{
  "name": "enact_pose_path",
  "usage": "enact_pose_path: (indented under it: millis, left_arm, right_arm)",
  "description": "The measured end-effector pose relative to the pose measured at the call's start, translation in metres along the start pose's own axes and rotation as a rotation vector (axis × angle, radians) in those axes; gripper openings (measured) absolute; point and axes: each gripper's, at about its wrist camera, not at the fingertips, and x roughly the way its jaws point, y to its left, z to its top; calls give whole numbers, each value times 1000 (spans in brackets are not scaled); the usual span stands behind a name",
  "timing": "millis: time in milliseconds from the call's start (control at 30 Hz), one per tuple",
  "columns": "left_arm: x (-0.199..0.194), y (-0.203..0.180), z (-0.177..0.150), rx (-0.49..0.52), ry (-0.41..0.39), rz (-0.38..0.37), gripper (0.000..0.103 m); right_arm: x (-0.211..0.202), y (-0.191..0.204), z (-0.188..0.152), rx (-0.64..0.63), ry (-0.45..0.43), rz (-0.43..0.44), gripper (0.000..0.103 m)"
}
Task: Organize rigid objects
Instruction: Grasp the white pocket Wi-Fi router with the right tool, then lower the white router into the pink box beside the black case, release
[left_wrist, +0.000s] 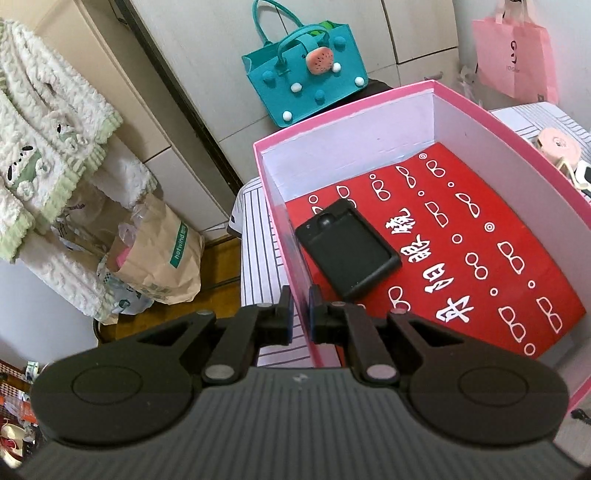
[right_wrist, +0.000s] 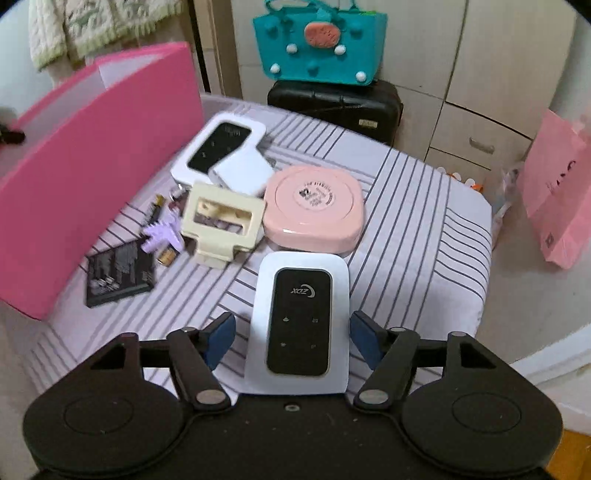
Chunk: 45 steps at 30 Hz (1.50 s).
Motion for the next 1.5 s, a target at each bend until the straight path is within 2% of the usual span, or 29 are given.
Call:
enact_pose_path:
  millis: [33,100,167,200,300,500,667,800,933,1033,1100,1167,1333,1400,1500]
  left_arm:
    - [0,0,0,-4,1,-2,7]
    - [0,1,1,-11,5,-2,7]
    - [0,1,1,-7,7,-3,7]
    - [0,1,1,-3,8,-1,7]
    - [0,0,1,8,7,0,7]
    - [0,2,0,5,5,-9,7]
    - [0,4,2,6,19,-27,7]
    - [0,4,3,13,26,-33,7]
    - [-1,3,0,9,10,-24,7]
    - [-1,3,1,5,10,-24,7]
    - [-1,3,1,0,13,-27,7]
    - [-2,4,1,1,14,-28,7]
    - [-3,-2,0,31,2,-8,7]
    - [-3,-4,-2,45,-4,4,7]
    - [-3,-3,0,41,9,2,7]
  right_arm:
    - [2,-1,0,4,-13,-23,93]
    - [4,-4,-2,50,-48,-15,91]
    - [-3,-3,-4,74,-77,-20,66]
    - [-7,0,-4,71,-76,-37,65]
    - [-16,10,-8,53,-102,-65,65]
    - [-44,29,-4,58,-165,-40,64]
    - [-76,50,11,37,-260,29,64]
    - [-106,72,38,12,-363,155,64]
    - [-118,103,74,-76,-413,257,65]
    - [-109,129,103,-150,-397,337,65]
    - [-92,145,123,-192,-356,355,65]
    - [-75,164,139,-260,-320,334,65]
    - [-16,196,176,-335,-156,238,65]
    - [5,203,185,-333,-94,191,65]
    - [26,207,192,-318,-60,150,65]
